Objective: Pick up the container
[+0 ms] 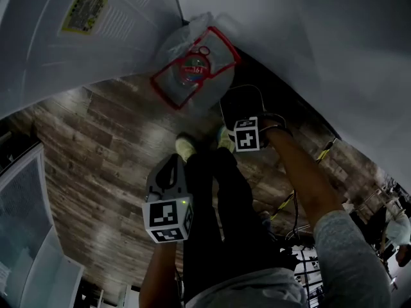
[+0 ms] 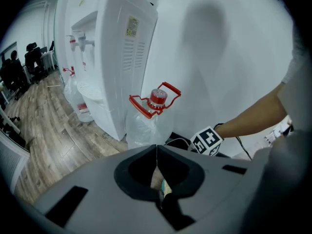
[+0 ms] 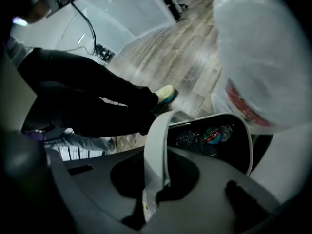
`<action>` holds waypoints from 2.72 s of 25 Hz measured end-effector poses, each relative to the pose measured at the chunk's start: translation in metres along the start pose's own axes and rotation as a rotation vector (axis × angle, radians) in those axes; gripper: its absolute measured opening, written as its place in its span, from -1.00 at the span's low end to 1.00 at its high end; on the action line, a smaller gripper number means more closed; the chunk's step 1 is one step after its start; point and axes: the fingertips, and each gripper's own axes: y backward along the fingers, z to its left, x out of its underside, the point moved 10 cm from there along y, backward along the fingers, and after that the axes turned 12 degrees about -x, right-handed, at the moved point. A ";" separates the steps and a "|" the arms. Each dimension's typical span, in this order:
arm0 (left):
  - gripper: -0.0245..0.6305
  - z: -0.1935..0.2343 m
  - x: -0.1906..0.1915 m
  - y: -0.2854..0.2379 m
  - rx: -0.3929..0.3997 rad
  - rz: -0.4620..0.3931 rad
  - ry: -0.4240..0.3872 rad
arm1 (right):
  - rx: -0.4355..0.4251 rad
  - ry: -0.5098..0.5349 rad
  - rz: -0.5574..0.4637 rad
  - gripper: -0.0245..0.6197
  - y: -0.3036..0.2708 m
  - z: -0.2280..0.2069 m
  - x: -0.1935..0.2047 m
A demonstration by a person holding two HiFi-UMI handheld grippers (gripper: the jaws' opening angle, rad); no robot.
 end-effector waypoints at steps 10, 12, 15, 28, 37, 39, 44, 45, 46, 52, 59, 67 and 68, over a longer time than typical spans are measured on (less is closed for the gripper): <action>-0.87 -0.023 -0.063 0.071 0.049 -0.040 -0.068 | -0.044 -0.244 -0.284 -0.85 0.078 0.096 0.050; -0.87 -0.028 -0.078 0.091 0.053 -0.067 -0.084 | -0.043 -0.267 -0.308 -0.85 0.096 0.120 0.052; -0.87 -0.033 -0.097 0.121 0.070 -0.098 -0.108 | -0.026 -0.318 -0.330 -0.85 0.124 0.156 0.059; -0.87 -0.027 -0.131 0.223 0.081 -0.210 -0.164 | 0.119 -0.646 -0.685 -0.85 0.241 0.291 0.068; -0.87 -0.040 -0.157 0.252 0.170 -0.283 -0.242 | 0.108 -0.955 -1.112 -0.85 0.295 0.358 0.097; -0.87 -0.046 -0.163 0.257 0.192 -0.302 -0.253 | 0.113 -1.010 -1.200 -0.85 0.299 0.372 0.105; -0.87 -0.060 -0.173 0.264 0.254 -0.339 -0.309 | 0.130 -1.094 -1.373 -0.85 0.308 0.402 0.125; -0.87 -0.063 -0.174 0.266 0.262 -0.337 -0.323 | 0.126 -1.114 -1.401 -0.85 0.307 0.406 0.128; -0.87 -0.065 -0.175 0.268 0.268 -0.335 -0.336 | 0.117 -1.136 -1.431 -0.85 0.305 0.410 0.130; -0.87 -0.074 -0.181 0.277 0.287 -0.353 -0.376 | 0.074 -1.246 -1.572 -0.85 0.289 0.422 0.145; -0.87 -0.074 -0.184 0.277 0.300 -0.342 -0.416 | 0.074 -1.262 -1.625 -0.85 0.282 0.425 0.145; -0.87 -0.079 -0.182 0.282 0.299 -0.346 -0.429 | 0.086 -1.235 -1.643 -0.85 0.280 0.426 0.145; -0.87 -0.080 -0.181 0.283 0.297 -0.345 -0.428 | 0.086 -1.235 -1.640 -0.85 0.280 0.426 0.145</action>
